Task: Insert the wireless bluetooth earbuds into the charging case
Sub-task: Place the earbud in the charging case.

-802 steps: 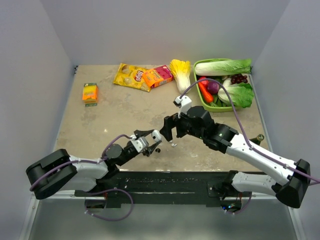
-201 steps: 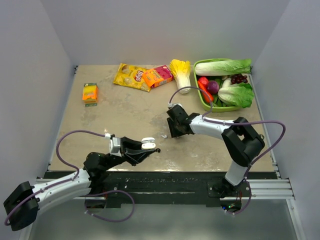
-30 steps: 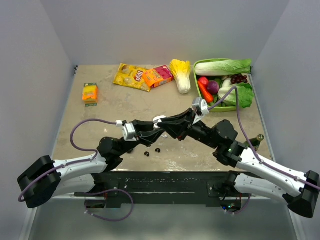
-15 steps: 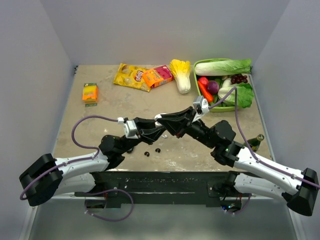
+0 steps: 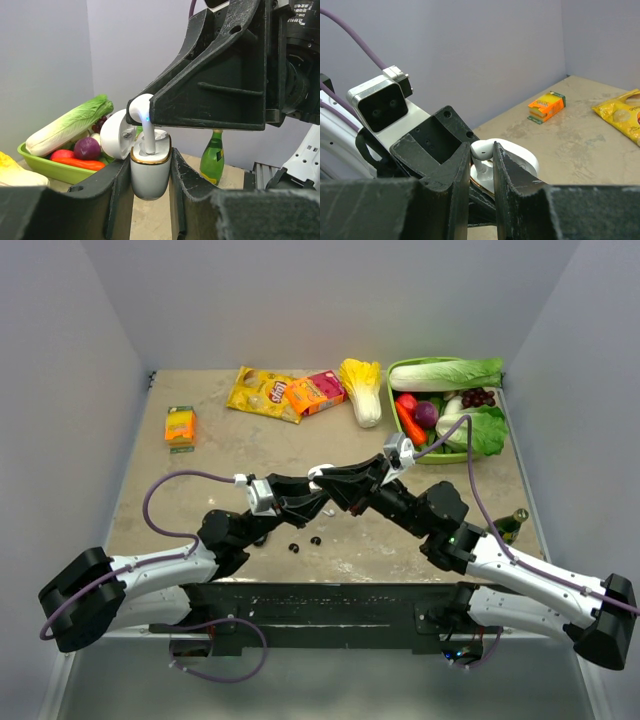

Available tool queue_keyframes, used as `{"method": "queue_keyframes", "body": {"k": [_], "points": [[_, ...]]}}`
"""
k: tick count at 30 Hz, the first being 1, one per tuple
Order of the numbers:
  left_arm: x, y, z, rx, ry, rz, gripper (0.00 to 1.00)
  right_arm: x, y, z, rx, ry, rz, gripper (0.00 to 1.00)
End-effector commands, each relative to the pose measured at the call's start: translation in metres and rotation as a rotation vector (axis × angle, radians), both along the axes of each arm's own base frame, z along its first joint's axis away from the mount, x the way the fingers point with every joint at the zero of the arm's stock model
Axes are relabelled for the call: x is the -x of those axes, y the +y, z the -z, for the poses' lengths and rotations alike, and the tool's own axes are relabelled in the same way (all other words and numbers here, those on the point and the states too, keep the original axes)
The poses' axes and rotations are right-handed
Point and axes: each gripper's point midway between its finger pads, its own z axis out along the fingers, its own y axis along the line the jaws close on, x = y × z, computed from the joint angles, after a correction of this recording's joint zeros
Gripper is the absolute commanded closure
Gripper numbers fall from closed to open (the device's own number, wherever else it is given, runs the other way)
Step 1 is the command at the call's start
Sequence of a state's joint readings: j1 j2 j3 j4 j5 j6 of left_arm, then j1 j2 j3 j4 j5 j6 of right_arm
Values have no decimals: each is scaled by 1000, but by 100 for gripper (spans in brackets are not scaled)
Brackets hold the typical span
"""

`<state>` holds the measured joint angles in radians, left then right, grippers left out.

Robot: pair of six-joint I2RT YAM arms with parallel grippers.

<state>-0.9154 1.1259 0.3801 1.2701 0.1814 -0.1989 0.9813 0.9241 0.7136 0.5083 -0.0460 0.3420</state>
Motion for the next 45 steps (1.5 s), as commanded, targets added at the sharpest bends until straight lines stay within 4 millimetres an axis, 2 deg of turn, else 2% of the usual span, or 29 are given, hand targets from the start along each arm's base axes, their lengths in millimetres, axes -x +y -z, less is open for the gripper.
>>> {"method": "queue_keyframes", "body": {"k": [1,14,19,22,39,45], "points": [[27,41,-96,326,-246,-13,100,-4,-2,-1,9,-20,31,100],[27,41,-100,331,-254,-15,100,-4,8,9,62,3,8,100],[28,41,-101,330,-259,-16,100,-6,7,11,81,25,20,81],[28,42,-101,331,-260,-20,100,-7,4,11,82,33,34,73],[28,43,-102,331,-262,-25,100,-12,0,13,85,54,68,60],[27,42,-99,325,-258,-24,100,-12,-1,3,67,52,73,58]]}}
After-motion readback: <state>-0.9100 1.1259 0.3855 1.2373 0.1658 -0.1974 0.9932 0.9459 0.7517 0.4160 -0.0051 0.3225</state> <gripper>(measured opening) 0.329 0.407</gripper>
